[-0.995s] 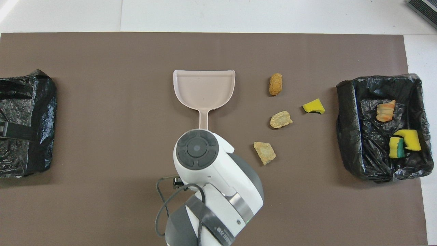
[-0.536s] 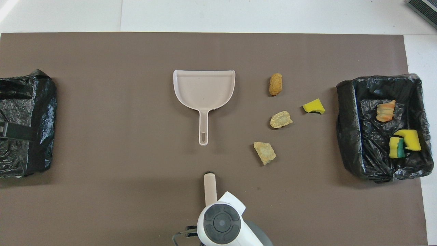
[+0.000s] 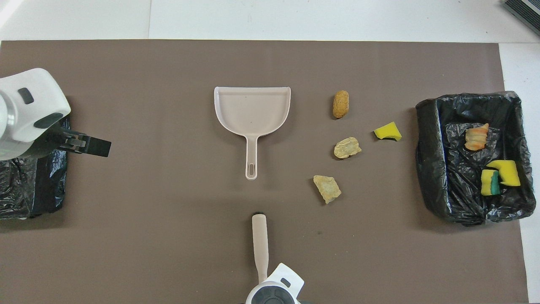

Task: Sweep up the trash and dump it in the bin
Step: 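Reach the left gripper to the dustpan while the right gripper grasps the brush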

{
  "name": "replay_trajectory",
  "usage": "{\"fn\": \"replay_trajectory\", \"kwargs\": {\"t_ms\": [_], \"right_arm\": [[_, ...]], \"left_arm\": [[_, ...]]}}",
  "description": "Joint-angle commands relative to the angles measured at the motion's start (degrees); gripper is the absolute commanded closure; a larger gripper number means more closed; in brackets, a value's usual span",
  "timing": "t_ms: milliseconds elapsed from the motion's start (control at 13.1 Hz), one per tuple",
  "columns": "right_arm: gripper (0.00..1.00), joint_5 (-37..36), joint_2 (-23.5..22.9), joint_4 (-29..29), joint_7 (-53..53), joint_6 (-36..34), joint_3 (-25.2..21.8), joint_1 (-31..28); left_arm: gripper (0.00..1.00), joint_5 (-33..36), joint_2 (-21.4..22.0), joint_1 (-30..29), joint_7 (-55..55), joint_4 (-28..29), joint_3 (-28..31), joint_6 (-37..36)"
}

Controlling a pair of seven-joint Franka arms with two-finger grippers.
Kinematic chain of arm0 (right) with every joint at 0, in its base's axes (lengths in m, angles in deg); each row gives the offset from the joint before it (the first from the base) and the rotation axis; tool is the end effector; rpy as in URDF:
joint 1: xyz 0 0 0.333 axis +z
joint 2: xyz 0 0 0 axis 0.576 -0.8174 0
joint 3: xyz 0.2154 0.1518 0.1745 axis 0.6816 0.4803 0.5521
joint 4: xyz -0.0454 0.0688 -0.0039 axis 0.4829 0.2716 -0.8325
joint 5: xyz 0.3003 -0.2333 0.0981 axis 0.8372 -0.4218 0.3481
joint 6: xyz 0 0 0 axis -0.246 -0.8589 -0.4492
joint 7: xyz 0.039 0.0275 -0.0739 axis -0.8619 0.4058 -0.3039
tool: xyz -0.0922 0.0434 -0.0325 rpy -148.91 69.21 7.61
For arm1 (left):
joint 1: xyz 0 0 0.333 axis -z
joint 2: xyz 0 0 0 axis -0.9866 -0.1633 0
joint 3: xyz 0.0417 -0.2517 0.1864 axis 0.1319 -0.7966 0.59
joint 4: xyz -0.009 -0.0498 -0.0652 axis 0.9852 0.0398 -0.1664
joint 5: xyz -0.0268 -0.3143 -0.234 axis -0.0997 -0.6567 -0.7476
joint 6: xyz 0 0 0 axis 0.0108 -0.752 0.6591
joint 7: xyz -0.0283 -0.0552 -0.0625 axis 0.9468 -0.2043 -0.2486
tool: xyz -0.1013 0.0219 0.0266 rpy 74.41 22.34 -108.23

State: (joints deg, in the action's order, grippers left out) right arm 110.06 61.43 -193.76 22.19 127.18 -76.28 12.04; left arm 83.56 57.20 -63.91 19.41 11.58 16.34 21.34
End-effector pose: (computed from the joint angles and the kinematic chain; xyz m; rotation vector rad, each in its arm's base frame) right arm 0.2365 0.4005 0.3360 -3.0332 -0.1318 0.4675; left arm 0.5365 -0.1136 0.6063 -3.0978 0.4617 -0.1109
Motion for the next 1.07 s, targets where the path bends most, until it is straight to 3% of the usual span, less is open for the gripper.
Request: {"fn": "replay_trajectory", "kwargs": {"t_ms": [0, 77, 306, 612, 842, 995], "right_arm": [[0.84, 1.3, 1.6, -1.7, 0.1, 1.8, -0.2, -0.1], [1.0, 1.3, 1.4, -1.7, 0.4, 2.5, -0.3, -0.3], [1.0, 1.4, -0.5, 0.0, -0.3, 3.8, -0.4, -2.2], [1.0, 0.7, 4.5, 3.3, -1.8, -4.2, -0.7, -9.3], [1.0, 0.1, 8.4, 4.2, -1.8, -11.2, -0.9, -13.1], [1.0, -4.6, 11.9, 4.7, -3.1, -18.1, -0.9, -18.5]], "left_arm": [[0.0, -0.4, -2.6, 3.6, 0.2, 1.0, 0.8, 4.7], [0.0, -0.6, -4.0, 4.2, 0.3, 1.0, 0.8, 6.6], [0.0, -3.7, -8.7, 6.1, 0.1, 0.5, 0.8, 12.2], [0.0, -4.2, -19.1, 12.4, 5.2, 0.0, 0.9, 22.4], [0.0, -4.2, -21.0, 16.9, 12.0, 0.5, 0.9, 26.7], [0.0, -3.7, -21.9, 20.0, 17.3, 0.6, 0.9, 27.2]]}}
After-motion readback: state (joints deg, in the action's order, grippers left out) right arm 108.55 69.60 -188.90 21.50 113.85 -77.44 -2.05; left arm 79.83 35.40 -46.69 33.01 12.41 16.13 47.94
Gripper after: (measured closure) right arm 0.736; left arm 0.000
